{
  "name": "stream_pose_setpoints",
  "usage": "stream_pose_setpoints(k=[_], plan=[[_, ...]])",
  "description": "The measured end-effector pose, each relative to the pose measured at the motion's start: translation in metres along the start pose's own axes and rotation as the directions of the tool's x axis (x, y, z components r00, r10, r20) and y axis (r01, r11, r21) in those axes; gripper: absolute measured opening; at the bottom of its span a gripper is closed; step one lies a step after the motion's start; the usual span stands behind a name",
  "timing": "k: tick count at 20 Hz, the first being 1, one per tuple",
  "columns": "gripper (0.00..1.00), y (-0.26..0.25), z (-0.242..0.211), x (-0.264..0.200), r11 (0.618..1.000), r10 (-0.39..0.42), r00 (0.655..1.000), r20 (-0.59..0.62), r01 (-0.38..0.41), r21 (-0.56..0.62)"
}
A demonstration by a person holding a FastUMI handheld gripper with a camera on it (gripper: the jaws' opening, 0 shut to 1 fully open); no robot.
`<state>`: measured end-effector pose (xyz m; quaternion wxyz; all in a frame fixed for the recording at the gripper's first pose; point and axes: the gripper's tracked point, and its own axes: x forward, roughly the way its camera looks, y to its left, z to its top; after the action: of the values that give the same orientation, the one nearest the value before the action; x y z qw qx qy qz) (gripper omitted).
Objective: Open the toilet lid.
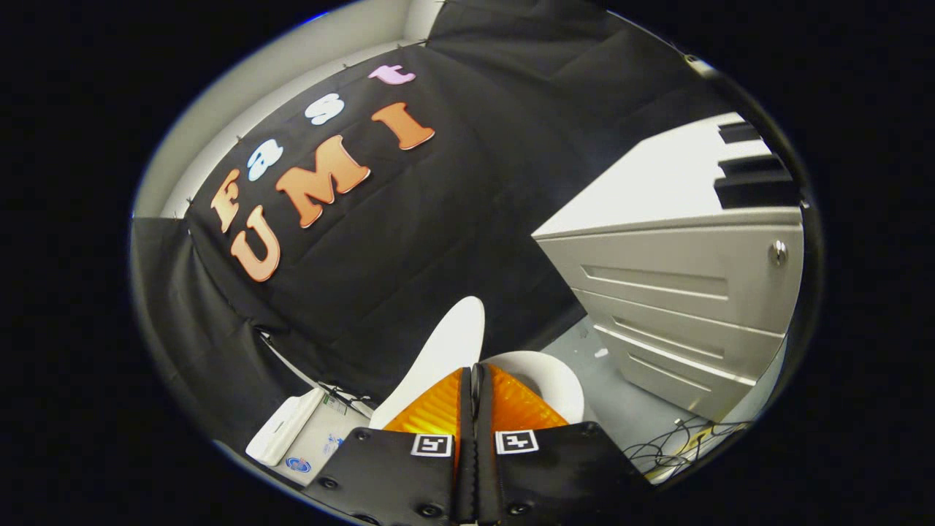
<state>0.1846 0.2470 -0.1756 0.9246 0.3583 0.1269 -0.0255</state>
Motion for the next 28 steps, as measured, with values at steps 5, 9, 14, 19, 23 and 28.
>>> stream_pose_setpoints(k=[5,9,14,19,23,28], plan=[[0.08,0.085,0.031,-0.006,0.99,0.1,0.995,0.016,-0.098,-0.102],[0.08,0.14,0.04,-0.015,0.972,0.142,0.989,0.033,-0.133,-0.195],[0.08,0.192,0.041,-0.021,0.95,0.167,0.986,0.017,-0.156,-0.272],[0.08,0.255,0.038,-0.029,0.931,0.231,0.973,0.021,-0.215,-0.295],[0.08,0.303,0.028,-0.036,0.913,0.273,0.962,0.011,-0.256,-0.317],[0.08,0.365,0.009,-0.043,0.873,0.324,0.946,-0.022,-0.308,-0.377]])
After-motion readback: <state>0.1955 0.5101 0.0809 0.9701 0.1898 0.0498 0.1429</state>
